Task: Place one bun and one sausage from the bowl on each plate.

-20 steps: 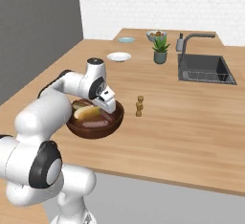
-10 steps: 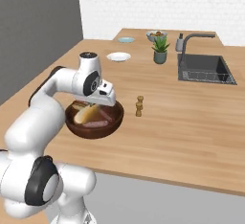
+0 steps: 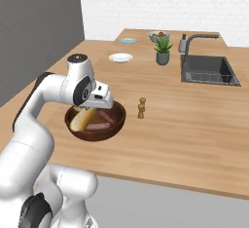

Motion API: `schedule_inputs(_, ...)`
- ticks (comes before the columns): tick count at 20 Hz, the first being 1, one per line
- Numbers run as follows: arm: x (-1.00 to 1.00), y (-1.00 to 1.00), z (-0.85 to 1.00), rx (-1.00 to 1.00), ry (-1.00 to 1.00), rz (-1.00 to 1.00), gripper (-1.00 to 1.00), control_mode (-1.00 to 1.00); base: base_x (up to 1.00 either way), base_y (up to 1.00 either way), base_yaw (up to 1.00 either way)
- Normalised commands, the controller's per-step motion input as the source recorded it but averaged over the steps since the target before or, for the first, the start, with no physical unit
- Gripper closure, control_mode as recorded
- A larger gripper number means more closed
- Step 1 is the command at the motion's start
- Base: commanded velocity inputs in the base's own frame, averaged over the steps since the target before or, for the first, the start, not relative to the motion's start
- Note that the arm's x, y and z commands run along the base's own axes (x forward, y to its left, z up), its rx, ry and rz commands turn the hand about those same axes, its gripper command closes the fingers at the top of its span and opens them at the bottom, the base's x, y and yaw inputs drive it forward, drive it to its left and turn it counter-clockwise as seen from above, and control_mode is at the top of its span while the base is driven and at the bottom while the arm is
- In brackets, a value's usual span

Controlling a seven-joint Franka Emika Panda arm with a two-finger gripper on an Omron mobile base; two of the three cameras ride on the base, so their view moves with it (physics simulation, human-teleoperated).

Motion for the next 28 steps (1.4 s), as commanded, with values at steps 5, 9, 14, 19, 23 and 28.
schedule_inputs(5, -0.06, 0.0, 0.0, 0.0, 0.0, 0.0, 1.0, 1.0, -0.42, 0.02, 0.0)
schedule_inputs(9, 0.0, 0.0, 0.0, 0.0, 0.0, 0.0, 1.0, 1.0, -1.0, 0.53, 0.0)
schedule_inputs(14, 0.0, 0.0, 0.0, 0.0, 0.0, 0.0, 1.0, 1.0, -0.24, 1.0, -0.03)
schedule_inputs(19, 0.0, 0.0, 0.0, 0.0, 0.0, 0.0, 1.0, 1.0, 0.17, 1.0, -0.1)
schedule_inputs(23, 0.0, 0.0, 0.0, 0.0, 0.0, 0.0, 1.0, 1.0, 0.42, 1.0, -0.06)
schedule_inputs(28, 0.0, 0.0, 0.0, 0.0, 0.0, 0.0, 1.0, 1.0, 0.86, 1.0, -0.09)
